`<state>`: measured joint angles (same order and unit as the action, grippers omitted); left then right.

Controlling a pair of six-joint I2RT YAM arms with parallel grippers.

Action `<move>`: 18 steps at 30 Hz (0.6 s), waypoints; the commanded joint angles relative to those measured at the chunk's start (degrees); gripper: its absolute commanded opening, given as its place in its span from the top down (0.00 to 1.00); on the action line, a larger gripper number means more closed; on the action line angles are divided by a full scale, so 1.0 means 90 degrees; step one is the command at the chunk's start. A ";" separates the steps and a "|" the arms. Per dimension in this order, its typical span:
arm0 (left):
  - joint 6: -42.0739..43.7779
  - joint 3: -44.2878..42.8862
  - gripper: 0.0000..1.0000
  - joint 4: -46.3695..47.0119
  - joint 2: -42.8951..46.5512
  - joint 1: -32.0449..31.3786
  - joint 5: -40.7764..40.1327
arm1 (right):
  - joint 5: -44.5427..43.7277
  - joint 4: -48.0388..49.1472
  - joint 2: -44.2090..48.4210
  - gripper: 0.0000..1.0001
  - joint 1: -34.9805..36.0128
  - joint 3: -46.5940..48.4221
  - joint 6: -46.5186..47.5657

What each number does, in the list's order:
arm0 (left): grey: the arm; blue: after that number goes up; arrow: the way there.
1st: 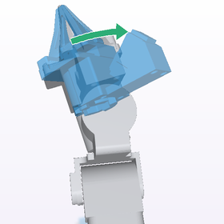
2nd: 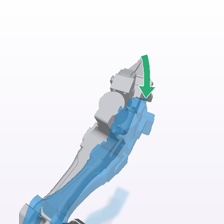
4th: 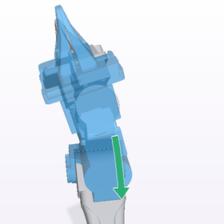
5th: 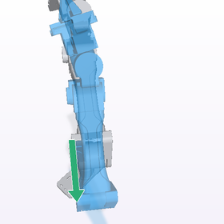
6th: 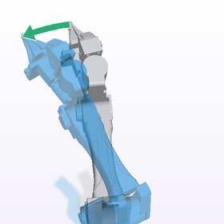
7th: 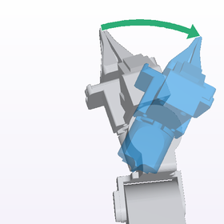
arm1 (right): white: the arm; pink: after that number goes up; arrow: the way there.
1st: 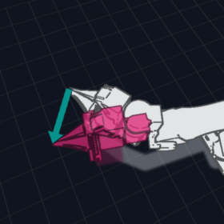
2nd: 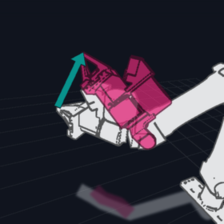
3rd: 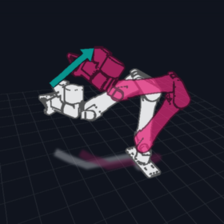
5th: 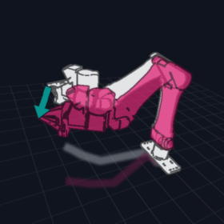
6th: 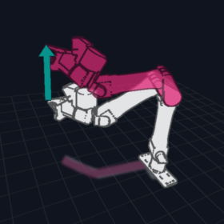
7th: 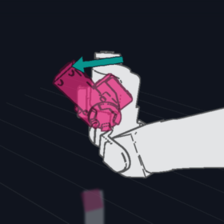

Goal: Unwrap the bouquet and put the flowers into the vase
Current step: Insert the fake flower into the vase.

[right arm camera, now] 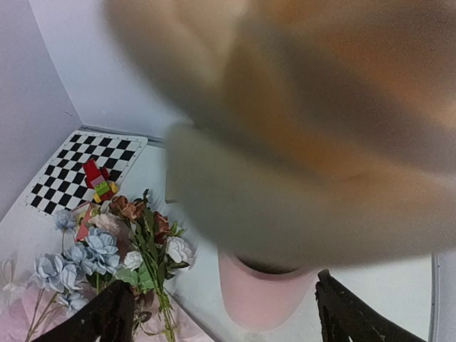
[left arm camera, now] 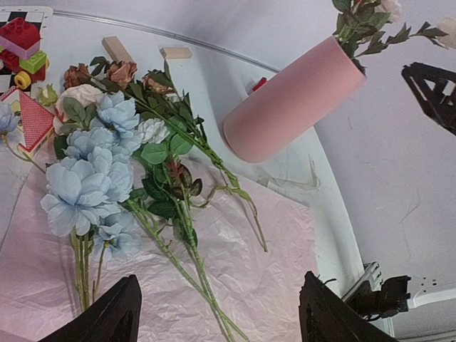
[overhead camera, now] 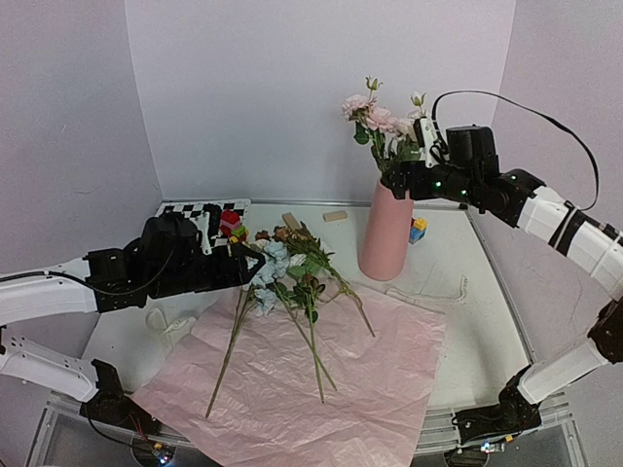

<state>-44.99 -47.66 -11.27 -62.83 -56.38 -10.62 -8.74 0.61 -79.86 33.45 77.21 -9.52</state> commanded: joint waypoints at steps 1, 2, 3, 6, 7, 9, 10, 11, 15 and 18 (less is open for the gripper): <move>-0.0032 -0.0457 0.23 -0.0671 -0.0252 -0.0025 -0.0327 | 0.0510 -0.0311 0.0583 0.02 -0.0006 -0.0127 -0.0241; -0.0025 -0.0508 0.23 -0.0802 -0.0343 -0.0025 -0.0329 | 0.0582 -0.0366 0.0693 0.02 -0.0006 -0.0241 -0.0288; -0.0014 -0.0543 0.23 -0.0905 -0.0436 -0.0025 -0.0316 | 0.0638 -0.0411 0.0795 0.02 -0.0006 -0.0362 -0.0337; 0.0025 -0.0632 0.25 -0.1175 -0.0687 -0.0026 -0.0310 | 0.0850 -0.0517 0.1145 0.02 -0.0006 -0.0781 -0.0537; 0.0030 -0.0652 0.26 -0.1261 -0.0750 -0.0030 -0.0333 | 0.0903 -0.0528 0.1266 0.02 -0.0006 -0.0937 -0.0616; 0.0032 -0.0686 0.28 -0.1413 -0.0836 -0.0034 -0.0379 | 0.1163 -0.0537 0.1497 0.02 -0.0006 -0.1281 -0.0752; 0.0037 -0.0684 0.29 -0.1467 -0.0878 -0.0034 -0.0405 | 0.1269 -0.0537 0.1582 0.02 -0.0006 -0.1433 -0.0841; 0.0037 -0.0688 0.30 -0.1526 -0.0922 -0.0036 -0.0435 | 0.1373 -0.0537 0.1660 0.02 -0.0006 -0.1587 -0.0925; -0.0005 -0.0715 0.36 -0.1777 -0.1128 -0.0044 -0.0593 | 0.1729 -0.0527 0.1857 0.03 -0.0006 -0.2192 -0.1110; -0.0050 -0.0739 0.40 -0.1875 -0.1351 -0.0044 -0.0652 | 0.1883 -0.0510 0.1872 0.06 -0.0006 -0.2543 -0.1186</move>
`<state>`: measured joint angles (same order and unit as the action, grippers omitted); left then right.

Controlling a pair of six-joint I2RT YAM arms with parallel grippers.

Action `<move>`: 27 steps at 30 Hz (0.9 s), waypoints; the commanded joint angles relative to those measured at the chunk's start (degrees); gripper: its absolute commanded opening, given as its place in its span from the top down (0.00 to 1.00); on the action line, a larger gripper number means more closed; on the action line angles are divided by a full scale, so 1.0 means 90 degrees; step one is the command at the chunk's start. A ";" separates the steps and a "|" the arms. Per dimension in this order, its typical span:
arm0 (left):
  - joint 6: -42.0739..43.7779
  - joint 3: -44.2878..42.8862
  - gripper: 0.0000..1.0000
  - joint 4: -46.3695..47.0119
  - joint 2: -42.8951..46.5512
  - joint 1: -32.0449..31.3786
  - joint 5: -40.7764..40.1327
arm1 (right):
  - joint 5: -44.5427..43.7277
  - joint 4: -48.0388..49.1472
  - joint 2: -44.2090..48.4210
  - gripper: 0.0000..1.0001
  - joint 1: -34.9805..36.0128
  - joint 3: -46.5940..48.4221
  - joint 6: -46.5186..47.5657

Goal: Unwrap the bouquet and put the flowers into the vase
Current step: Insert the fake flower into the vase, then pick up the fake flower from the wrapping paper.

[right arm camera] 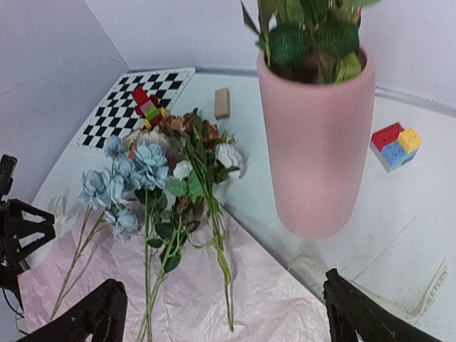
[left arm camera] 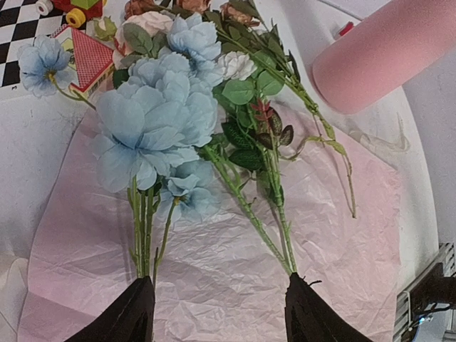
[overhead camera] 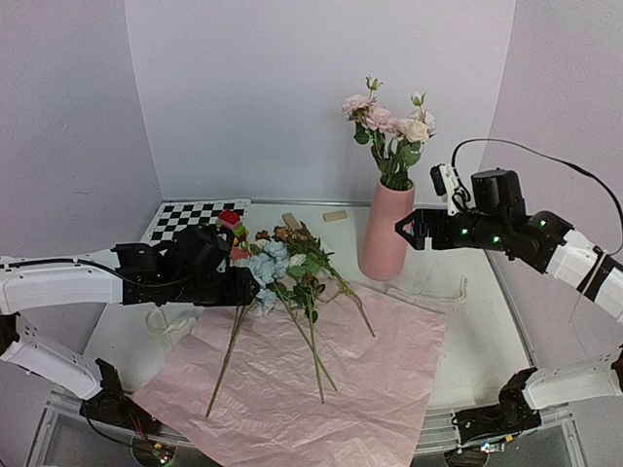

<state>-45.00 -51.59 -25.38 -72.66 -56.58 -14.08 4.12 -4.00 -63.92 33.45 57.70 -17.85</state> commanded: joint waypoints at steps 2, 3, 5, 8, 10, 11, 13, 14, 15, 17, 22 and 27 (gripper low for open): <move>-0.0089 -0.0325 0.43 -0.0340 -0.0422 -0.0024 -0.0262 | 0.0653 0.0078 0.0105 0.08 -0.0006 -0.0572 -0.0311; -0.0117 -0.0343 0.44 -0.0360 -0.0511 -0.0025 -0.0254 | 0.0787 0.0165 0.0113 0.09 -0.0006 -0.0686 -0.0336; -0.0193 -0.0365 0.46 -0.0400 -0.0654 -0.0018 -0.0274 | 0.0956 0.0348 0.0140 0.10 -0.0006 -0.0895 -0.0423; -0.0309 -0.0371 0.46 -0.0432 -0.0828 -0.0018 -0.0333 | 0.1129 0.0666 0.0132 0.11 -0.0006 -0.1127 -0.0581; -0.0350 -0.0381 0.46 -0.0461 -0.0936 -0.0014 -0.0348 | 0.1243 0.0822 0.0085 0.12 0.0001 -0.1217 -0.0667; -0.0361 -0.0391 0.45 -0.0481 -0.1012 -0.0016 -0.0347 | 0.1289 0.0886 0.0060 0.12 0.0004 -0.1250 -0.0700; -0.0379 -0.0419 0.47 -0.0511 -0.1162 -0.0012 -0.0342 | 0.1340 0.0960 0.0003 0.12 0.0004 -0.1290 -0.0734; -0.0391 -0.0435 0.50 -0.0526 -0.1243 -0.0012 -0.0348 | 0.1358 0.0982 -0.0023 0.12 0.0004 -0.1300 -0.0738; -0.0403 -0.0451 0.53 -0.0542 -0.1298 -0.0017 -0.0354 | 0.1364 0.1006 -0.0044 0.12 0.0004 -0.1303 -0.0738; -0.0418 -0.0502 0.56 -0.0572 -0.1415 -0.0012 -0.0367 | 0.1364 0.1043 -0.0090 0.12 0.0011 -0.1304 -0.0740; -0.0460 -0.0614 0.54 -0.0683 -0.1678 0.0008 -0.0406 | 0.1407 0.1116 -0.0171 0.13 0.0014 -0.1302 -0.0759; -0.0592 -0.0743 0.48 -0.0897 -0.1950 0.0046 -0.0435 | 0.1420 0.1136 -0.0231 0.13 0.0025 -0.1319 -0.0760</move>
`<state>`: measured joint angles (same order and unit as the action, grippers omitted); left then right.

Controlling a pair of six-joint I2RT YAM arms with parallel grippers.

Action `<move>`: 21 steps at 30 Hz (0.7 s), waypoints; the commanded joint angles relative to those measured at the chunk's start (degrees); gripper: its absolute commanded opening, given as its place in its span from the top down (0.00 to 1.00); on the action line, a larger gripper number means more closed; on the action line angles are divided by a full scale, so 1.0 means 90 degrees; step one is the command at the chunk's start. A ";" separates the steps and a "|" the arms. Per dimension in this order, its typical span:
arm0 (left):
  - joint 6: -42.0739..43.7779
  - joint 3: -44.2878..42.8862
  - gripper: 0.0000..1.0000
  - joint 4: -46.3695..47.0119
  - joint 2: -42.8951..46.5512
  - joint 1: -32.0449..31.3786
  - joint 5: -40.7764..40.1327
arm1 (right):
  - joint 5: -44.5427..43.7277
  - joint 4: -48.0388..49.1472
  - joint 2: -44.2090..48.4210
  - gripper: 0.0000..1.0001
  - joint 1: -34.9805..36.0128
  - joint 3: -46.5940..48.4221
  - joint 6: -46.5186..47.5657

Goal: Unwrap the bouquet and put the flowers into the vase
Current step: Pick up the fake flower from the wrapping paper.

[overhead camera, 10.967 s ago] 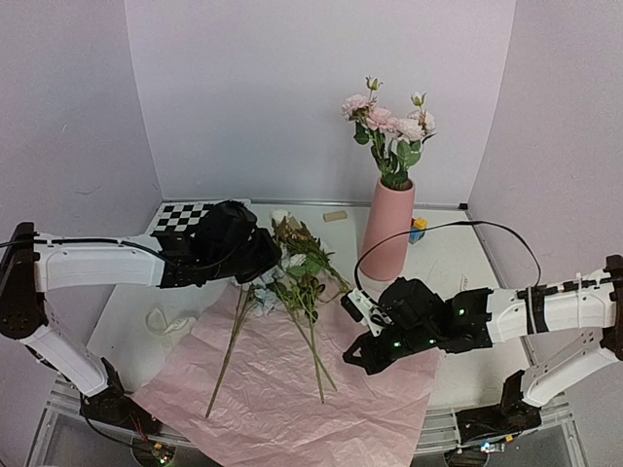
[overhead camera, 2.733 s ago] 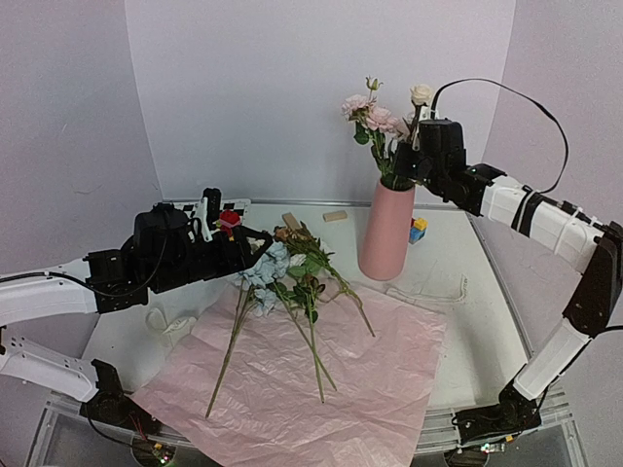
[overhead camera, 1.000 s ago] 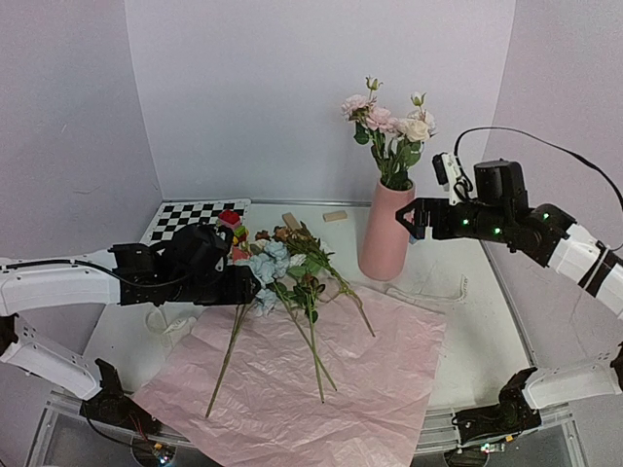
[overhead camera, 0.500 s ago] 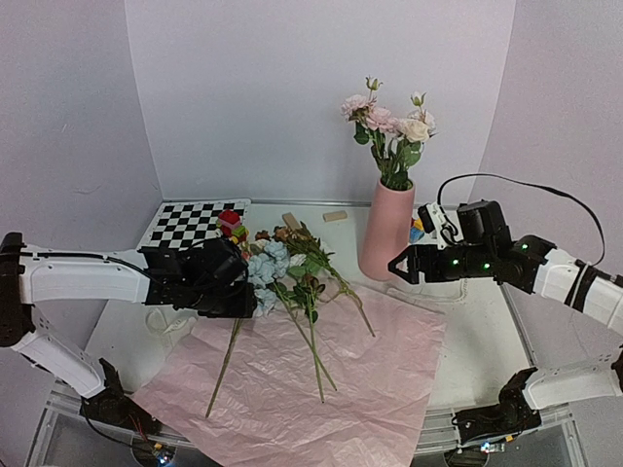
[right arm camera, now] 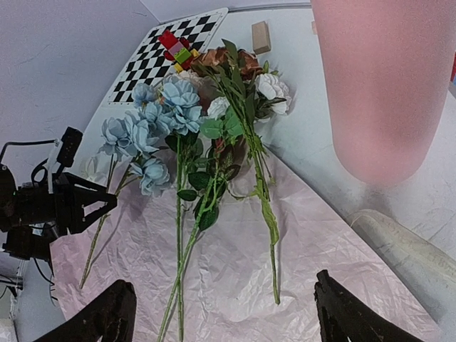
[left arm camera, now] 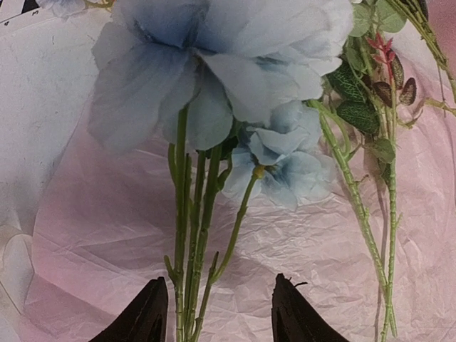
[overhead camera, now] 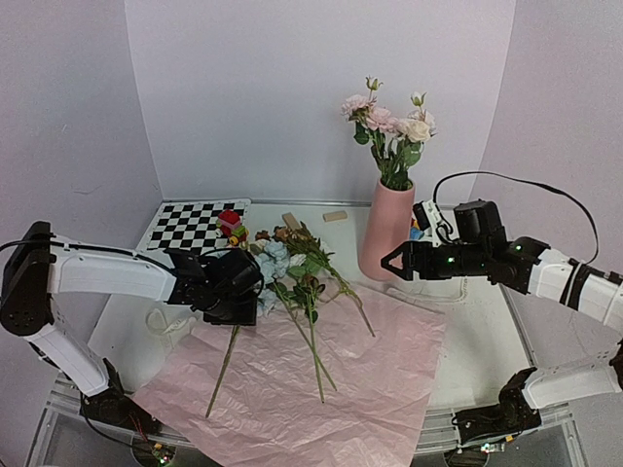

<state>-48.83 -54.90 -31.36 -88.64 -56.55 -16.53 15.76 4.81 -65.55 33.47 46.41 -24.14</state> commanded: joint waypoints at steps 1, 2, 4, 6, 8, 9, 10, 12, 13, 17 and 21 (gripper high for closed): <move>-0.0162 -0.0397 0.48 -0.0243 -0.0222 0.0043 -0.0152 | 0.0126 0.0159 -0.0059 0.13 0.0021 -0.0068 -0.0053; -0.0151 -0.0417 0.48 -0.0255 -0.0267 0.0053 -0.0131 | 0.0117 0.0168 -0.0071 0.13 0.0022 -0.0074 -0.0055; -0.0132 -0.0458 0.50 -0.0278 -0.0377 0.0077 -0.0100 | 0.0120 0.0177 -0.0095 0.13 0.0031 -0.0074 -0.0062; -0.0131 -0.0503 0.52 -0.0313 -0.0478 0.0082 -0.0106 | 0.0124 0.0187 -0.0117 0.13 0.0034 -0.0069 -0.0071; -0.0131 -0.0547 0.57 -0.0347 -0.0553 0.0084 -0.0152 | 0.0126 0.0198 -0.0132 0.13 0.0040 -0.0060 -0.0075; -0.0131 -0.0589 0.60 -0.0376 -0.0601 0.0083 -0.0182 | 0.0127 0.0198 -0.0141 0.13 0.0043 -0.0055 -0.0075; -0.0131 -0.0636 0.63 -0.0413 -0.0646 0.0083 -0.0216 | 0.0129 0.0198 -0.0147 0.13 0.0046 -0.0051 -0.0078; -0.0136 -0.0764 0.72 -0.0563 -0.0732 0.0087 -0.0333 | 0.0137 0.0198 -0.0154 0.13 0.0044 -0.0039 -0.0080; -0.0146 -0.0874 0.80 -0.0673 -0.0768 0.0083 -0.0392 | 0.0146 0.0198 -0.0157 0.13 0.0051 -0.0034 -0.0087; -0.0166 -0.1258 1.00 -0.1131 -0.0640 0.0082 -0.0655 | 0.0148 0.0198 -0.0131 0.13 0.0055 -0.0020 -0.0089; -0.0071 -0.1522 1.00 -0.1301 -0.0169 0.0082 -0.0699 | 0.0138 0.0198 -0.0126 0.13 0.0050 -0.0020 -0.0085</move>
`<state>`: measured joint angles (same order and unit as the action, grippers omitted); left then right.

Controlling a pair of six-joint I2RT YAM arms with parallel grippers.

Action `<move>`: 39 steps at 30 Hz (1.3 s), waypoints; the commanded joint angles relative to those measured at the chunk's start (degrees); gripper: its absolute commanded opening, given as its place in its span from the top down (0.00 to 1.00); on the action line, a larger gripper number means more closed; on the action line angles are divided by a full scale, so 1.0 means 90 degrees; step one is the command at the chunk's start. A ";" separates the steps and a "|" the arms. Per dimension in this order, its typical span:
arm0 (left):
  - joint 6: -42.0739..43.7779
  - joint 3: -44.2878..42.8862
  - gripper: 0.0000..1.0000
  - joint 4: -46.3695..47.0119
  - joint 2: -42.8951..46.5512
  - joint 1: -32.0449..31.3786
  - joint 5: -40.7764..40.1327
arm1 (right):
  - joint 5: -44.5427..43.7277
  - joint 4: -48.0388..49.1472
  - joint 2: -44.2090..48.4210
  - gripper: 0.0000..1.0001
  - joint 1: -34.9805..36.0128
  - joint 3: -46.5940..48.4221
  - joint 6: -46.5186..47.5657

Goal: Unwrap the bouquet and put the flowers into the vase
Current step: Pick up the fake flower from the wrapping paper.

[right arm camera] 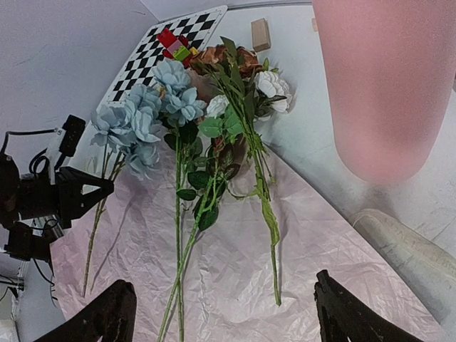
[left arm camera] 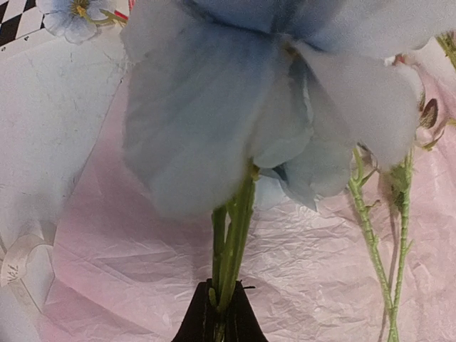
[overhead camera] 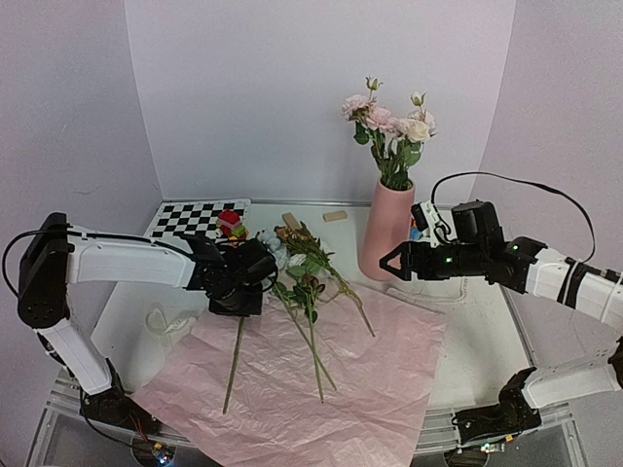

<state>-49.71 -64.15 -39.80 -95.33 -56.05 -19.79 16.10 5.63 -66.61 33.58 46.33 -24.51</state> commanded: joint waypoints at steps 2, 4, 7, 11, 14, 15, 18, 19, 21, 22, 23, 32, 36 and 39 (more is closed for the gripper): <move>0.0052 -0.0592 1.00 -0.0390 0.0793 0.0026 -0.0286 | 0.0167 0.0119 -0.0049 0.13 0.0039 0.0019 -0.0054; 0.0059 -0.0705 1.00 -0.0384 0.1070 0.0027 -0.0234 | 0.0312 0.0144 -0.0103 0.13 0.0048 0.0064 -0.0051; 0.0014 -0.0802 1.00 -0.0329 0.1453 0.0027 -0.0232 | 0.0700 0.0257 -0.0213 0.15 0.0114 0.0178 -0.0049; 0.0078 -0.0839 1.00 0.0000 0.1928 0.0023 -0.0225 | 0.1080 0.0562 -0.0404 0.17 0.0341 0.0362 -0.0278; 0.0231 -0.0785 1.00 0.0429 0.2277 0.0027 0.0044 | 0.1309 0.0936 -0.0579 0.19 0.0645 0.0512 -0.0621; 0.0286 -0.0756 1.00 0.0618 0.2373 0.0025 0.0157 | 0.1368 0.1062 -0.0647 0.19 0.0770 0.0562 -0.0765; 0.0398 -0.0636 1.00 0.1190 0.2596 0.0035 0.0528 | 0.1408 0.1531 -0.0842 0.22 0.1175 0.0719 -0.1092; 0.0417 -0.0596 1.00 0.1415 0.2644 0.0036 0.0639 | 0.1386 0.1680 -0.0902 0.23 0.1302 0.0790 -0.1164; 0.0453 -0.0489 1.00 0.1757 0.2733 0.0037 0.0936 | 0.1347 0.1844 -0.1040 0.26 0.1534 0.0967 -0.1271; 0.0473 -0.0425 1.00 0.2021 0.2781 0.0037 0.1097 | 0.1339 0.1949 -0.1108 0.27 0.1624 0.1046 -0.1307; 0.0506 -0.0346 1.00 0.2276 0.2834 0.0037 0.1256 | 0.1323 0.2027 -0.1159 0.29 0.1712 0.1131 -0.1333; 0.0543 0.0263 0.97 0.3952 0.3180 0.0037 0.2266 | 0.1268 0.2365 -0.1420 0.38 0.2191 0.1790 -0.1470; 0.0584 0.0494 0.94 0.4599 0.3227 0.0031 0.2703 | 0.1262 0.2460 -0.1542 0.43 0.2312 0.1992 -0.1531; 0.0583 0.0529 0.94 0.4822 0.3195 0.0026 0.2834 | 0.1226 0.2578 -0.1630 0.46 0.2408 0.2137 -0.1562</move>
<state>-45.78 -59.71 -5.29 -68.10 -55.92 1.78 26.59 24.55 -80.18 54.03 61.92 -37.77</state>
